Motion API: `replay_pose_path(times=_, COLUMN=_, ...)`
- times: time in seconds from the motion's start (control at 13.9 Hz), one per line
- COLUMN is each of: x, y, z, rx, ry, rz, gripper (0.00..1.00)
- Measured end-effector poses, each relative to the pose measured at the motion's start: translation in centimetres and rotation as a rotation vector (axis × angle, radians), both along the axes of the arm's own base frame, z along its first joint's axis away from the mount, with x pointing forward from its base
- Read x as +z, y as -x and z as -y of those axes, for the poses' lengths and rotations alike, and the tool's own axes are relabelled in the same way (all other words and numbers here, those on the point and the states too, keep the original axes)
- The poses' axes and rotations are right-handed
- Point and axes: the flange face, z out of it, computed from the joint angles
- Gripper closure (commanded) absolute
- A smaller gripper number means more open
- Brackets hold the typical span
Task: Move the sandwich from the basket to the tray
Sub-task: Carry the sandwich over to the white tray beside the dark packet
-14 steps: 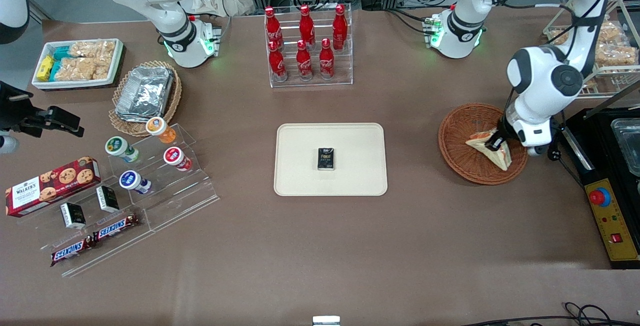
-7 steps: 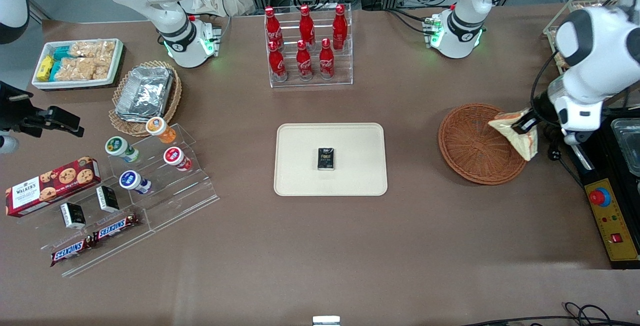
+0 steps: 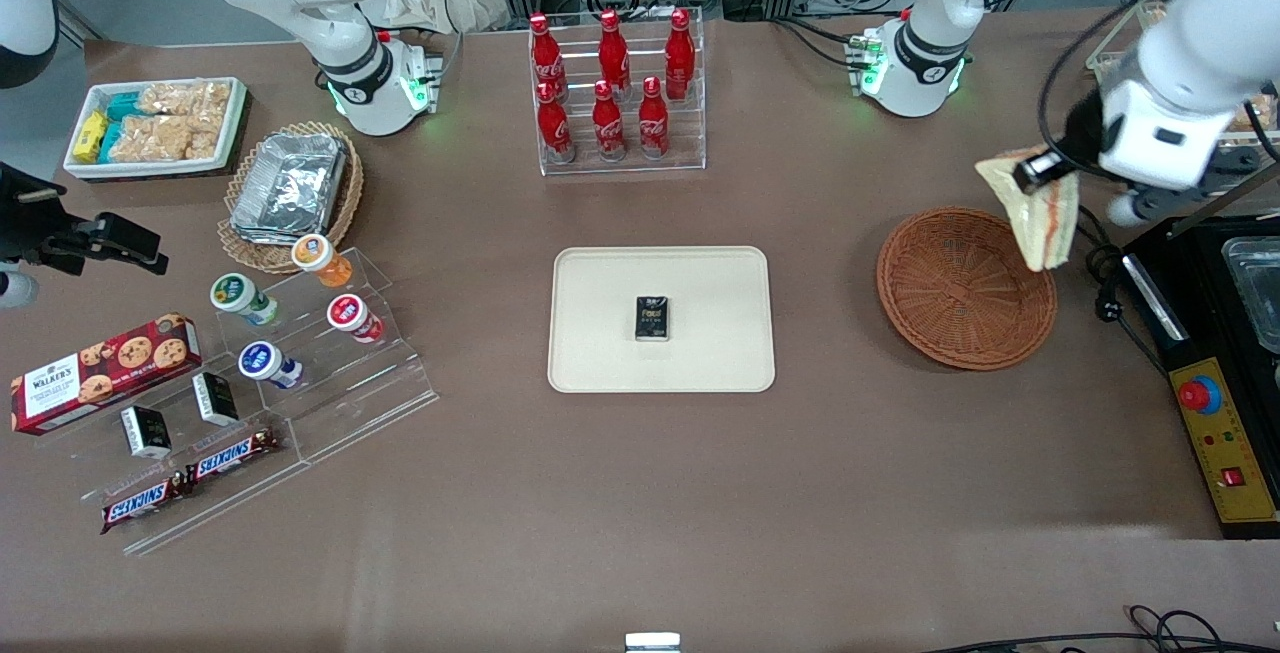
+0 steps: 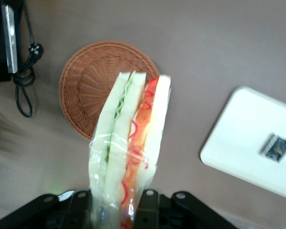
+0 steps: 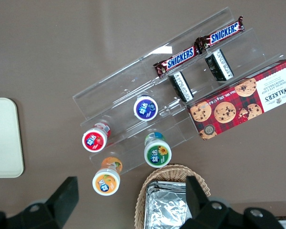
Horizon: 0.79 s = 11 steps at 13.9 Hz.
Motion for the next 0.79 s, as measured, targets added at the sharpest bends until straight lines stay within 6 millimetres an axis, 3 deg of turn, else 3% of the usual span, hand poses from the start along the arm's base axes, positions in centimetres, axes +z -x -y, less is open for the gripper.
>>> replay_pose_path(times=0.14, x=1.8, y=1.1, z=5.5, rx=-0.104, ry=-0.007, rz=0.025, gripper=1.0)
replay_pose_path(times=0.36, x=0.9, y=3.0, z=13.0, rx=-0.243, ry=-0.018, rz=0.014, gripper=1.0)
replay_pose_path(times=0.58, x=-2.6, y=3.3, z=18.0, rx=-0.308, ry=-0.015, rz=-0.016, gripper=1.0)
replay_pose_path(times=0.79, x=-8.3, y=2.5, z=21.8, rx=-0.33, ry=0.016, rz=-0.016, gripper=1.0)
